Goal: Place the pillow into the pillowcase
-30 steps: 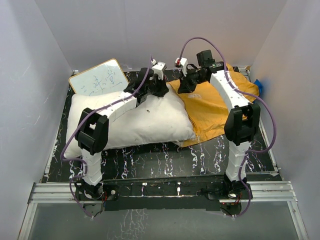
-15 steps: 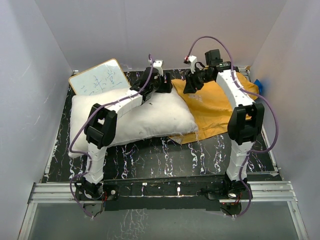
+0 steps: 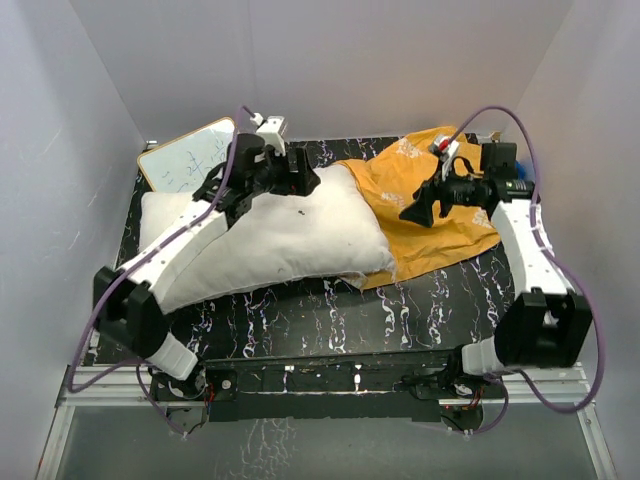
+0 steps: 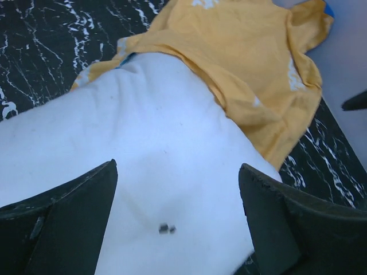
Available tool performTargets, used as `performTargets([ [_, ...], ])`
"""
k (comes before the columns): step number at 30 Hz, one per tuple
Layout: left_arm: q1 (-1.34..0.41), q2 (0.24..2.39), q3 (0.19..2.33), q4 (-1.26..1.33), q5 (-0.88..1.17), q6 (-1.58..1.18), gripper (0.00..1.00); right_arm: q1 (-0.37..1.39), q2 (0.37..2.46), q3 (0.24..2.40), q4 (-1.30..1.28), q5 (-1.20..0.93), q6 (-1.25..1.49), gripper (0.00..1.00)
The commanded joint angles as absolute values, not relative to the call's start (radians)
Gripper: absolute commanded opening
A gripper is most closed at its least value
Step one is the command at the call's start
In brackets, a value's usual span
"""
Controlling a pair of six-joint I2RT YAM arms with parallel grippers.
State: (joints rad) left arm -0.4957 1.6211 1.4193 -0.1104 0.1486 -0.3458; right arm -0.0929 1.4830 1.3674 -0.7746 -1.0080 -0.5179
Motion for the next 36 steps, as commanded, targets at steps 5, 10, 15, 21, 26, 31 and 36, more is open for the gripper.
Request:
performTargets([
  [5, -0.764, 1.373, 1.186, -0.115, 0.242, 0.128, 0.86, -0.077, 1.275, 1.035, -0.535, -1.050, -0.589, 0.88],
  [10, -0.929, 1.453, 1.175, -0.126, 0.105, 0.469, 0.96, -0.083, 1.340, 1.036, -0.531, -0.993, -0.443, 0.86],
  [15, -0.957, 1.647, 1.286, -0.184, 0.003, 0.640, 0.97, -0.085, 1.425, 1.061, -0.551, -0.968, -0.358, 0.75],
  [21, -0.969, 1.788, 1.289, -0.099, -0.205, 0.711, 0.96, -0.084, 1.483, 1.065, -0.562, -0.905, -0.308, 0.69],
  [26, -0.964, 1.794, 1.260, -0.057, -0.270, 0.639, 0.01, -0.056, 1.511, 1.038, -0.506, -0.848, -0.251, 0.57],
  [31, -0.927, 1.627, 1.105, 0.100, -0.145, 0.491, 0.00, -0.025, 1.555, 1.062, -0.476, -0.767, -0.210, 0.49],
  [36, -0.854, 1.529, 1.027, 0.165, -0.053, 0.341, 0.00, 0.057, 1.617, 1.091, -0.435, -0.673, -0.193, 0.50],
])
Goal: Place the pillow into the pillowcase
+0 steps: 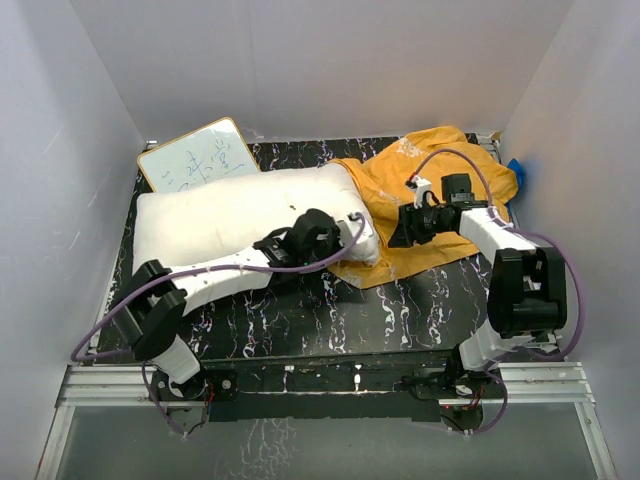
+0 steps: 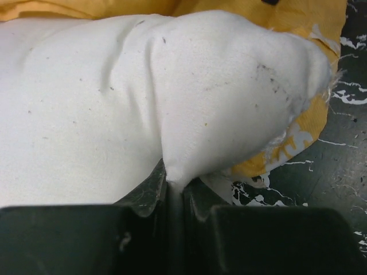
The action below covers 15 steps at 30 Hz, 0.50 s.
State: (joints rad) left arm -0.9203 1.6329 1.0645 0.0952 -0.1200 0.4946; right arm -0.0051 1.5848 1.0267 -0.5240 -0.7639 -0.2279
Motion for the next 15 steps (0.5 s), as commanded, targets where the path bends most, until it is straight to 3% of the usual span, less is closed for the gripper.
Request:
performTargets([
  [1, -0.848, 1.521, 1.019, 0.176, -0.042, 0.329, 0.00, 0.074, 1.631, 1.095, -0.420, -0.646, -0.176, 0.51],
  [5, -0.821, 1.512, 1.003, 0.215, -0.004, 0.284, 0.00, 0.120, 1.676, 1.119, -0.351, -0.576, -0.125, 0.58],
  [9, -0.811, 1.528, 1.011, 0.212, 0.019, 0.273, 0.00, 0.150, 1.718, 1.134, -0.294, -0.473, -0.101, 0.59],
  [15, -0.804, 1.534, 1.012, 0.219, 0.039, 0.252, 0.00, 0.167, 1.779, 1.142, -0.274, -0.326, -0.105, 0.43],
])
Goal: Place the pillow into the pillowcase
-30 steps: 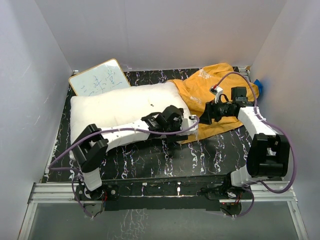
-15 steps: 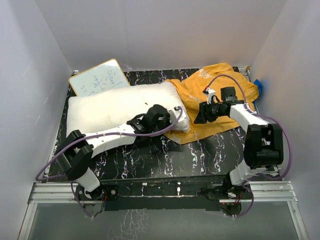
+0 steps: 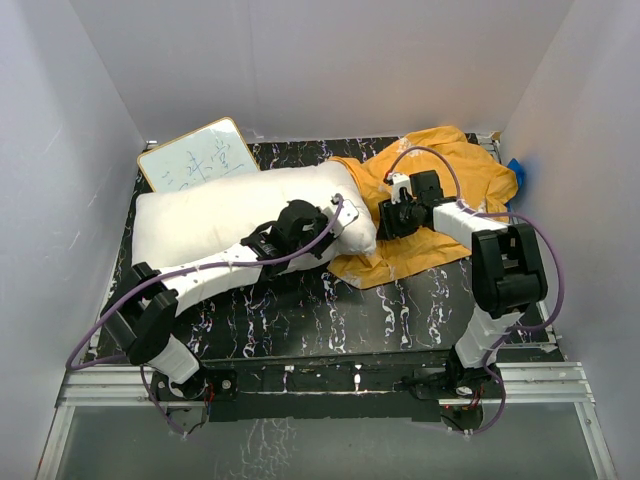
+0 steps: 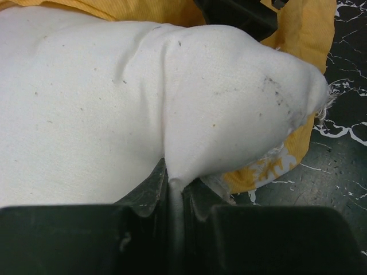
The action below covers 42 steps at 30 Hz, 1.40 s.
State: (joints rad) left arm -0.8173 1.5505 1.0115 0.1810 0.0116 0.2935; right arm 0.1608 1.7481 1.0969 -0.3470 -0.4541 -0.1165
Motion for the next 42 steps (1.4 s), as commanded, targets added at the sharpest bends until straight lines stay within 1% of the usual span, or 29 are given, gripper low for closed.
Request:
performTargets([
  [1, -0.803, 1.535, 1.013, 0.219, 0.040, 0.250, 0.00, 0.166, 1.778, 1.136, -0.273, -0.321, -0.110, 0.43],
  [3, -0.802, 1.535, 1.014, 0.223, 0.045, 0.247, 0.00, 0.168, 1.771, 1.119, -0.273, -0.321, -0.118, 0.41],
  [4, -0.801, 1.536, 1.015, 0.224, 0.047, 0.245, 0.00, 0.166, 1.764, 1.111, -0.273, -0.323, -0.119, 0.38],
  [7, -0.801, 1.538, 1.025, 0.223, 0.055, 0.242, 0.00, 0.168, 1.752, 1.087, -0.268, -0.331, -0.120, 0.23],
  [9, -0.801, 1.540, 1.035, 0.218, 0.064, 0.240, 0.00, 0.167, 1.704, 1.082, -0.277, -0.356, -0.123, 0.14],
  [10, -0.801, 1.542, 1.044, 0.215, 0.070, 0.238, 0.00, 0.166, 1.686, 1.084, -0.287, -0.378, -0.126, 0.11],
  [13, -0.801, 1.548, 1.071, 0.212, 0.086, 0.223, 0.00, 0.161, 1.613, 1.088, -0.312, -0.497, -0.140, 0.08],
  [19, -0.801, 1.546, 1.091, 0.280, 0.090, 0.167, 0.00, 0.141, 1.477, 1.106, -0.354, -0.758, -0.140, 0.08],
  [23, -0.801, 1.565, 1.128, 0.340, 0.078, 0.080, 0.00, 0.139, 1.448, 1.127, -0.434, -0.927, -0.162, 0.08],
  [26, -0.802, 1.597, 1.161, 0.374, 0.065, 0.004, 0.00, 0.139, 1.450, 1.157, -0.501, -1.011, -0.181, 0.08],
  [31, -0.818, 1.665, 1.197, 0.328, -0.010, -0.014, 0.00, 0.121, 1.454, 1.268, -0.565, -1.076, -0.180, 0.08],
  [36, -0.822, 1.689, 1.105, 0.430, 0.080, -0.107, 0.00, 0.101, 1.460, 1.335, -0.463, -1.099, -0.021, 0.08],
  [40, -0.857, 1.716, 1.167, 0.433, 0.122, -0.088, 0.00, 0.102, 1.477, 1.317, -0.444, -1.085, 0.038, 0.08],
  [42, -0.859, 1.722, 1.208, 0.447, 0.130, -0.095, 0.00, 0.109, 1.480, 1.316, -0.504, -1.085, 0.007, 0.08],
])
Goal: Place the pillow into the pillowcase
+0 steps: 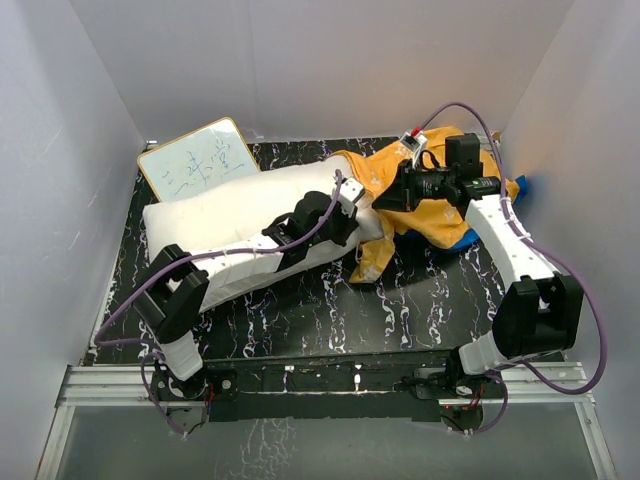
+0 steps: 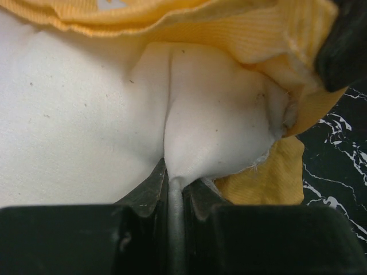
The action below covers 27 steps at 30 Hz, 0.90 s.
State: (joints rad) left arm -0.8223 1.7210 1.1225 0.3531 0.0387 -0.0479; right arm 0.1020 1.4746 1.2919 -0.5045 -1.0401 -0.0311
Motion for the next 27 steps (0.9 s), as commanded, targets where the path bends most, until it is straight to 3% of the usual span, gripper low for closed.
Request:
performTargets([
  [1, -0.859, 1.720, 1.224, 0.461, 0.123, -0.098, 0.00, 0.116, 1.480, 1.317, -0.556, -1.092, -0.023, 0.08],
  [5, -0.851, 1.703, 1.283, 0.526, 0.056, -0.112, 0.00, 0.135, 1.456, 1.307, -0.730, -1.074, -0.180, 0.08],
  [10, -0.842, 1.698, 1.334, 0.599, 0.071, -0.175, 0.00, 0.133, 1.402, 1.277, -0.737, -1.017, -0.216, 0.08],
  [16, -0.822, 1.657, 1.247, 0.560, -0.071, -0.217, 0.00, 0.122, 1.378, 1.302, -0.822, -0.971, -0.312, 0.08],
  [22, -0.807, 1.601, 1.219, 0.453, -0.116, -0.136, 0.00, 0.005, 1.423, 1.383, -0.958, -0.984, -0.427, 0.08],
  [27, -0.808, 1.651, 1.266, 0.482, -0.101, -0.152, 0.00, 0.128, 1.398, 1.357, -0.918, -1.050, -0.413, 0.08],
])
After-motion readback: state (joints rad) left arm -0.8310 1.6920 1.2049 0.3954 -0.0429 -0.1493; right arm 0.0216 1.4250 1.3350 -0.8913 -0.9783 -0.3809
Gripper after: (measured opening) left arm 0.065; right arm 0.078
